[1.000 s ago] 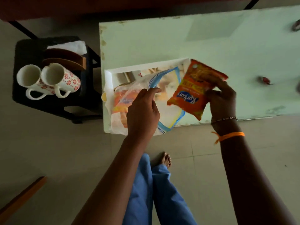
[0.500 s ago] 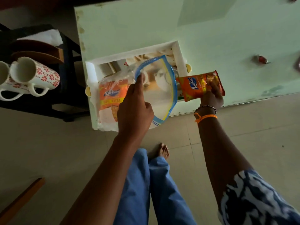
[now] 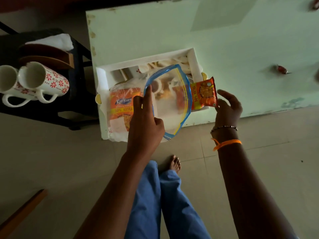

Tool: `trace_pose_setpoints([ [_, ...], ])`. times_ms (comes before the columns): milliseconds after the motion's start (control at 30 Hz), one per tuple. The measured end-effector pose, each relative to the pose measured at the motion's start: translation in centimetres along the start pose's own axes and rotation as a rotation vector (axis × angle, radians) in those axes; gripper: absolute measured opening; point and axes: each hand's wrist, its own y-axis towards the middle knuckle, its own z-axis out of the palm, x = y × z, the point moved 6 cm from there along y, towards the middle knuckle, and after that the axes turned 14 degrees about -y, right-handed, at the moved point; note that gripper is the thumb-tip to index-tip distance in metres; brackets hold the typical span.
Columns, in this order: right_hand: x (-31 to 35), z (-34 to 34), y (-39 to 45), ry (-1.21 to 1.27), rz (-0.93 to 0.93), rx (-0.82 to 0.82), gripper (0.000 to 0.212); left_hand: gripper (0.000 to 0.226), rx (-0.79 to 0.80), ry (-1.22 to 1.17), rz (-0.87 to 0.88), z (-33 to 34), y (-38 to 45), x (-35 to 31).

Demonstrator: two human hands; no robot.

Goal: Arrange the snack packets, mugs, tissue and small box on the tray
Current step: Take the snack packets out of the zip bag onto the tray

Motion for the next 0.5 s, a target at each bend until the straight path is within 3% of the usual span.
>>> trace_pose_setpoints([
  [33,1.5,0.7,-1.2,0.033,-0.081,0.089,0.029,0.080,-0.036,-0.024,0.003,-0.7,-0.2,0.0],
  [100,4.4,3.9,-4.8,0.054,-0.217,0.424,0.032,0.075,-0.122,-0.063,0.030,-2.4,-0.7,-0.2],
  [167,5.3,8.0,-8.4,-0.124,-0.272,0.737,0.030,0.072,-0.189,-0.093,0.068,-4.2,-1.5,-0.3],
  [200,5.4,9.9,-9.4,-0.244,-0.306,0.818,0.029,0.071,-0.206,-0.110,0.074,-4.9,-1.9,-0.4],
  [300,4.7,15.5,-10.8,-0.606,-0.388,0.951,0.034,0.070,-0.227,-0.114,0.070,-7.0,-3.0,-0.4],
  [433,4.3,20.7,-12.3,-0.823,-0.460,1.056,0.050,0.066,-0.309,-0.094,0.123,-9.6,-4.3,0.4],
  [500,3.7,22.2,-13.0,-0.923,-0.478,1.072,0.048,0.066,-0.355,-0.087,0.143,-10.6,-4.8,1.0],
])
